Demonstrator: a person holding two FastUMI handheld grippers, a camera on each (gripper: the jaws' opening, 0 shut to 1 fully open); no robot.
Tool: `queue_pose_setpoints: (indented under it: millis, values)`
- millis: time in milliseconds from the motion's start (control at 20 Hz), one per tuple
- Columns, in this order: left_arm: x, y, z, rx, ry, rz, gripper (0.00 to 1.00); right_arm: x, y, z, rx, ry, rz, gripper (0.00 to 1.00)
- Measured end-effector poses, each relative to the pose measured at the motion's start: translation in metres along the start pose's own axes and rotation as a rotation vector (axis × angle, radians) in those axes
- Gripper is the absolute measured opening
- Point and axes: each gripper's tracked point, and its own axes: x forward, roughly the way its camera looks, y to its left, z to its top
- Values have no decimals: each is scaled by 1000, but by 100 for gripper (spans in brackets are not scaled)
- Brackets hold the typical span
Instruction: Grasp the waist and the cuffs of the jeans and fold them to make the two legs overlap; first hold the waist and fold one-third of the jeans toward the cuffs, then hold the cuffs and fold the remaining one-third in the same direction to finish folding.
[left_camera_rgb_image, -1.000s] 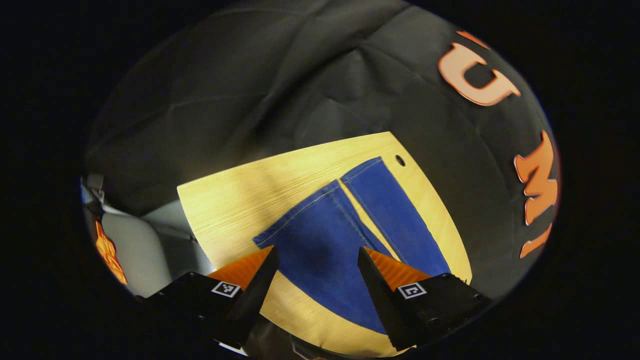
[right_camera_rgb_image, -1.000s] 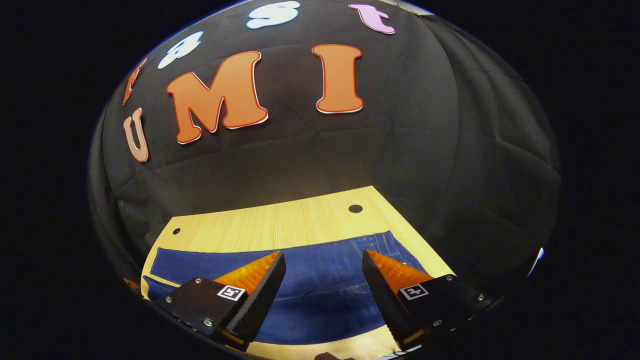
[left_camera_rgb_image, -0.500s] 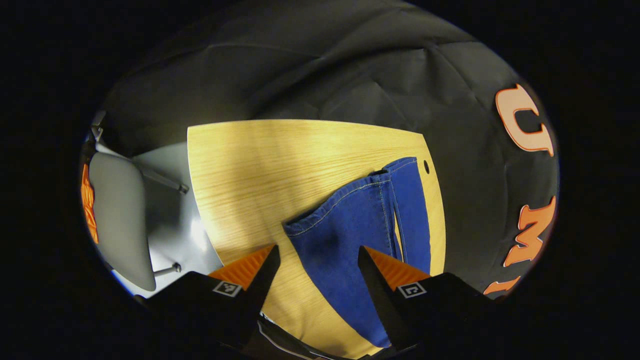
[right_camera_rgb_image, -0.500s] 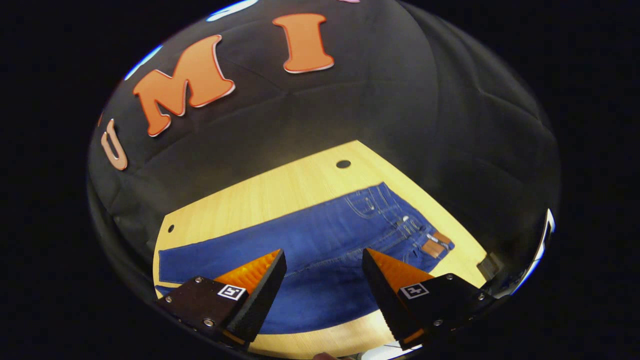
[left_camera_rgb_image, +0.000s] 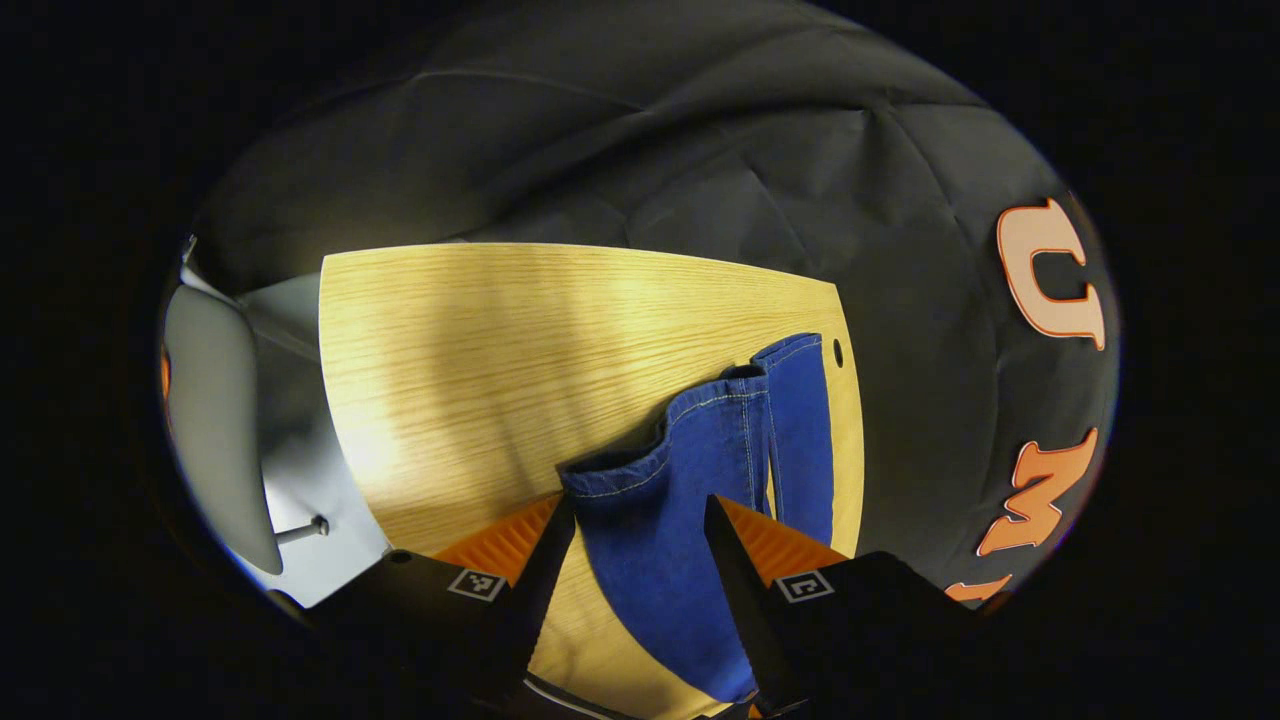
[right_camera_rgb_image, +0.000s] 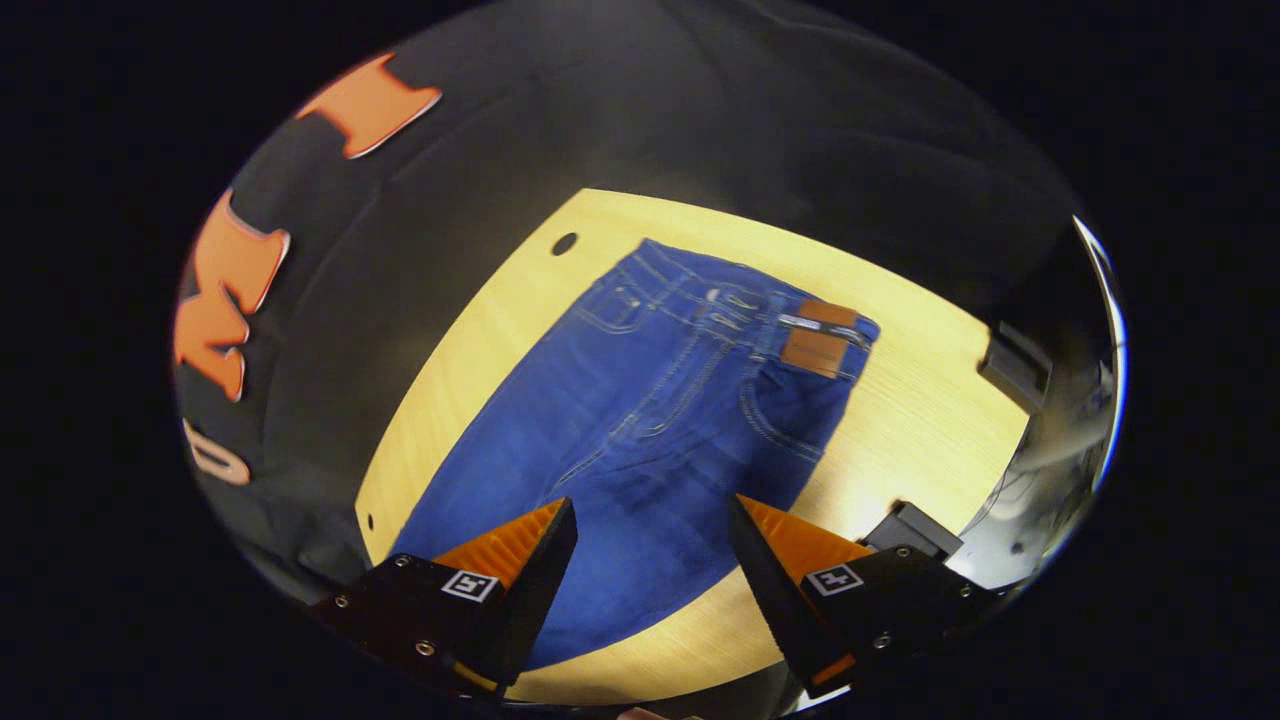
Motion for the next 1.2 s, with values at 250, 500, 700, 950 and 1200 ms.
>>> queue_pose_setpoints:
  millis: [250, 500, 700, 950, 1200]
  values:
    - [3, -4, 3, -35, -57, 55, 83, 29, -74, 28, 181, 56, -76, 96]
    - [7, -8, 0, -3, -52, 66, 83, 64, -99, 53, 256, 57, -82, 96]
    - [20, -26, -1, 45, -49, 14, 83, 71, -93, 69, 249, 57, -27, 93]
    - [43, -31, -1, 61, -24, 22, 55, 80, -96, 71, 246, 79, -23, 84]
    - [31, -36, 0, 29, -37, 29, 4, 84, -93, 64, 297, 115, -14, 38]
